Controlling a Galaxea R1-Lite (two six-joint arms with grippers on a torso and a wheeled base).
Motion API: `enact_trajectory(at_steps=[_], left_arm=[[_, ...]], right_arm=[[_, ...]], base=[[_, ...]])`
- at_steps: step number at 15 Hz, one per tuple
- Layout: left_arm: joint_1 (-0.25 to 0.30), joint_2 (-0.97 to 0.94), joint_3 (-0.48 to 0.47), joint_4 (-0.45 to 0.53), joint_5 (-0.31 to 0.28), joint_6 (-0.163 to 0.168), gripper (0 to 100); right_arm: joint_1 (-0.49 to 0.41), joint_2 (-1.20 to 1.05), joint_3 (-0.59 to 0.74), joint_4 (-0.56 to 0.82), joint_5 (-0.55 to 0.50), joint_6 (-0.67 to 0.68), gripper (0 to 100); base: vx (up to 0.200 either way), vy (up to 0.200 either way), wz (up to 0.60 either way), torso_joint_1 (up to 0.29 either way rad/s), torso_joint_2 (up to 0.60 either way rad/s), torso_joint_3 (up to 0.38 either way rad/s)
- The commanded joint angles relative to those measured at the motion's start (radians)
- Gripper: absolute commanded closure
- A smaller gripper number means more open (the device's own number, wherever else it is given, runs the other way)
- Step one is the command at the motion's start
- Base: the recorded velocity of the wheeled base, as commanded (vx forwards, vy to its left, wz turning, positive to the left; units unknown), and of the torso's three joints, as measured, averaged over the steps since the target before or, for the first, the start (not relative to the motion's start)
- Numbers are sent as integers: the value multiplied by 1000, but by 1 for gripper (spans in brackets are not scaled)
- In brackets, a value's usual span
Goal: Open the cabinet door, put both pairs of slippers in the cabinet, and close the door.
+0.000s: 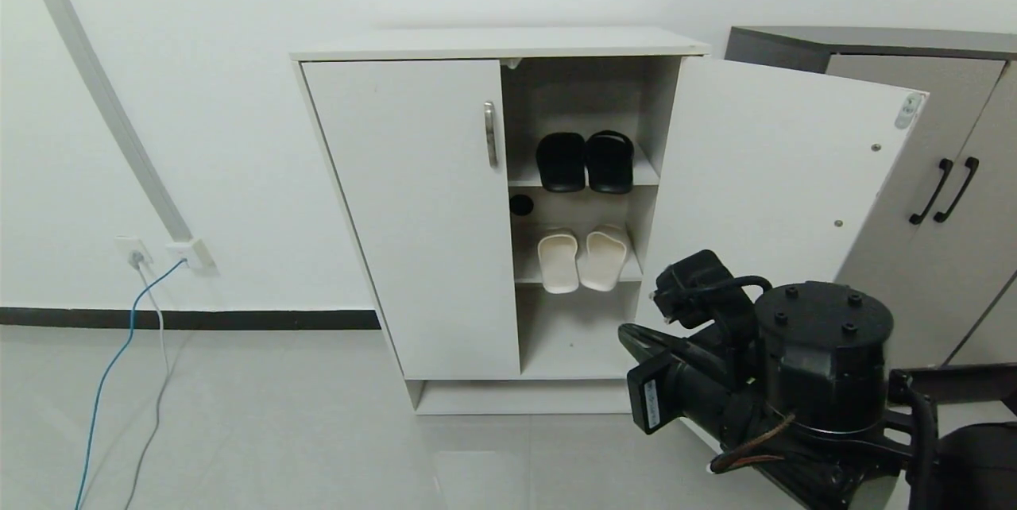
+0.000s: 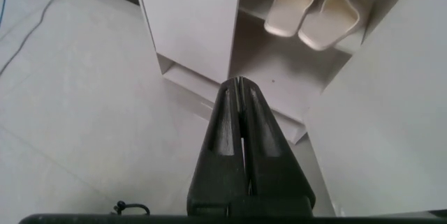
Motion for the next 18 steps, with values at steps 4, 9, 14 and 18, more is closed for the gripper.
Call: enact_trajectory(at_steps=[4,9,14,18], left_arm=[[0,1,0,0,1,0,100],[0,1,0,0,1,0,100],[0,1,0,0,1,0,100],[0,1,0,0,1,0,100]], right_arm=[[0,2,-1,-2,-1,0,100],[-4,2,2,-2,-1,0,100],[-8,2,2,-2,-1,0,100],[-8,2,2,-2,-1,0,100]], base=[[0,0,0,35,-445,-354],[0,0,0,115,-457,-349],[0,0,0,149,-473,-332],[0,0,0,183,-497,-321]])
